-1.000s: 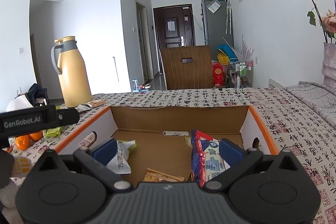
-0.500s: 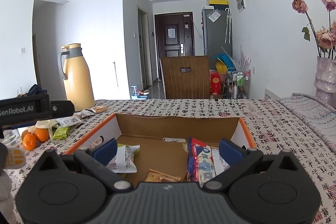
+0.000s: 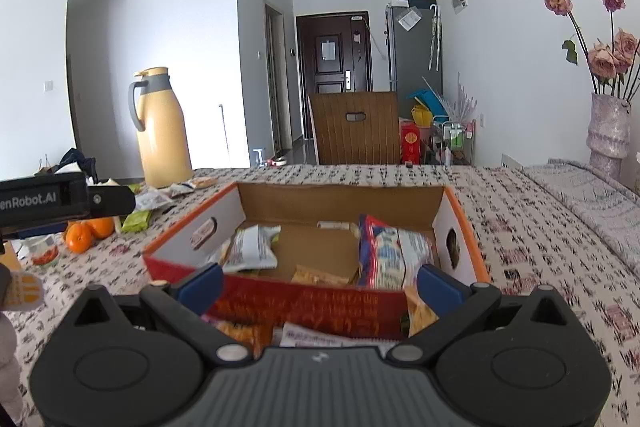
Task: Organize snacks
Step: 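Move both tools back over the snack pile, then grasp the green-white bar with the right gripper while the left gripper grasps the pink packet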
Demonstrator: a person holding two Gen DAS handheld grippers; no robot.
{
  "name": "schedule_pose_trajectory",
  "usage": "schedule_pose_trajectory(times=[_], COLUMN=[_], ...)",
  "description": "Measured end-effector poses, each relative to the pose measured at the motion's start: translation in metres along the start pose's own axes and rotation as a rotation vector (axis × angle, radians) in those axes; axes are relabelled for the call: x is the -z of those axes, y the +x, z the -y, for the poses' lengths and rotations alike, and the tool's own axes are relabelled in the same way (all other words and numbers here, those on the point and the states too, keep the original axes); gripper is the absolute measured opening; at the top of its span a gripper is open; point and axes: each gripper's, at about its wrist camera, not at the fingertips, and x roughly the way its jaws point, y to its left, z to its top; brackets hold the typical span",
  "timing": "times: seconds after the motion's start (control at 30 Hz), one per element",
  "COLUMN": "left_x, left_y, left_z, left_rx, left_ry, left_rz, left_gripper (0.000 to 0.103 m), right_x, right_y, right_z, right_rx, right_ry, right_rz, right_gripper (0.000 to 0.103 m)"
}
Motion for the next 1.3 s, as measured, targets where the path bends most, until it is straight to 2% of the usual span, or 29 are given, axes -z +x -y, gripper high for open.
schedule_pose_trajectory(times=[0.57, 0.8, 0.97, 1.1, 1.17, 1.3], left_x=[0.053, 0.071, 0.073, 0.076, 0.077, 0.081], left_y=[-0.050, -0.061, -0.064, -0.061, -0.060, -0.057], left_z=[-0.020, -0.033, -0.035, -0.037, -0.038, -0.038], left_rx=[-0.032, -0.013, -0.018, -0.020, -0.020, -0.017], left_ry=[0.030, 0.014, 0.024, 0.020, 0.021, 0.022], left_rz=[-0.071, -0.106, -0.109, -0.125, -0.131, -0.144], left_gripper=[0.103, 0.103, 0.103, 0.103, 0.103, 0.103], right_x=[0.047, 0.061, 0.064, 0.068, 0.069, 0.073], right_y=[-0.042, -0.046, -0.041, -0.032, -0.027, -0.019], right_z=[-0.002, -0.003, -0.009, -0.011, -0.010, -0.010], right_rx=[-0.024, -0.022, -0.035, -0.014, 0.000, 0.005], right_ry=[0.016, 0.018, 0.006, 0.017, 0.023, 0.023], right_rz=[-0.064, -0.104, -0.124, -0.142, -0.152, -0.173], right_gripper=[0.103, 0.103, 0.103, 0.103, 0.101, 0.090])
